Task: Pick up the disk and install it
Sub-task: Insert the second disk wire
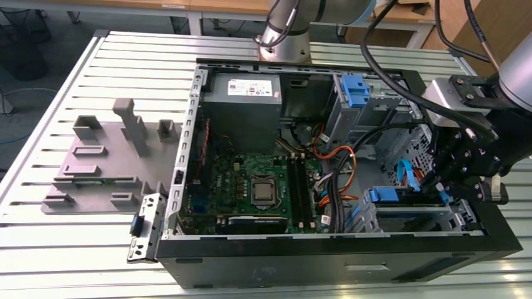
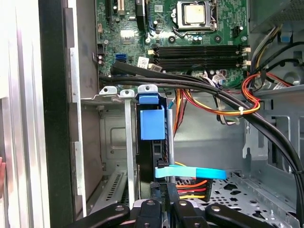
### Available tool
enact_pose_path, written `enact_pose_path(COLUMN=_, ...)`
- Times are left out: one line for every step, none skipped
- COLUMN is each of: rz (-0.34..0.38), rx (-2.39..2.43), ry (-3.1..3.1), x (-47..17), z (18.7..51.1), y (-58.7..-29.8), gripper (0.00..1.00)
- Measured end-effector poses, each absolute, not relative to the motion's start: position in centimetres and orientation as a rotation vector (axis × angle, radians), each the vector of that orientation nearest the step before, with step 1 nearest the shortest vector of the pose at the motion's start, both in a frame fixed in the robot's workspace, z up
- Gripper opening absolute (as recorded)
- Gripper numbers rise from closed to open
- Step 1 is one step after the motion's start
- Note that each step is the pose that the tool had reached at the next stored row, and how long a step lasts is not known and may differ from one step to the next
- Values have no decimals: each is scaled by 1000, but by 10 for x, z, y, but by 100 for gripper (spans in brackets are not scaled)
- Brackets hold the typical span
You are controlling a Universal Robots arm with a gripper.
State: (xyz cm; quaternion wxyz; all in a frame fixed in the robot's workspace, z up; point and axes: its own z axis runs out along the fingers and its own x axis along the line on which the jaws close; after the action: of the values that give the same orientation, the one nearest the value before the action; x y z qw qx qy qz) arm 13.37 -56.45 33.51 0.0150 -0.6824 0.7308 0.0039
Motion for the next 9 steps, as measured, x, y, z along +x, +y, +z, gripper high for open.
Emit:
enact_pose_path(rz=12, rx=-2123, ry=2274, x=134, z=335, y=-564, gripper=16)
enact_pose_path(rz=12, rx=-2123, ry=2274, x=134, z=335, y=-564, gripper=16)
enact_pose_path(rz=12, rx=-2123, ry=2274, x=133, z=335, y=-564, gripper=16)
enact_pose_path(rz=12, rx=-2123, ry=2274, x=133, z=335, y=-564, gripper=16)
enact_pose_path(rz=12, rx=-2123, ry=2274, x=133, z=335, y=-564, gripper=16)
enact_pose_path(rz=12, rx=-2123, ry=2274, x=133, z=335, y=-564, gripper=16)
enact_pose_path(rz=12, rx=-2123, ry=2274, x=133, z=336, y=-564, gripper=16)
enact_pose_path(rz=12, rx=-2123, ry=2274, x=133, z=336, y=-564, gripper=16)
enact_pose_path(rz=12, rx=-2123, ry=2274, x=133, z=337, y=-564, gripper=16)
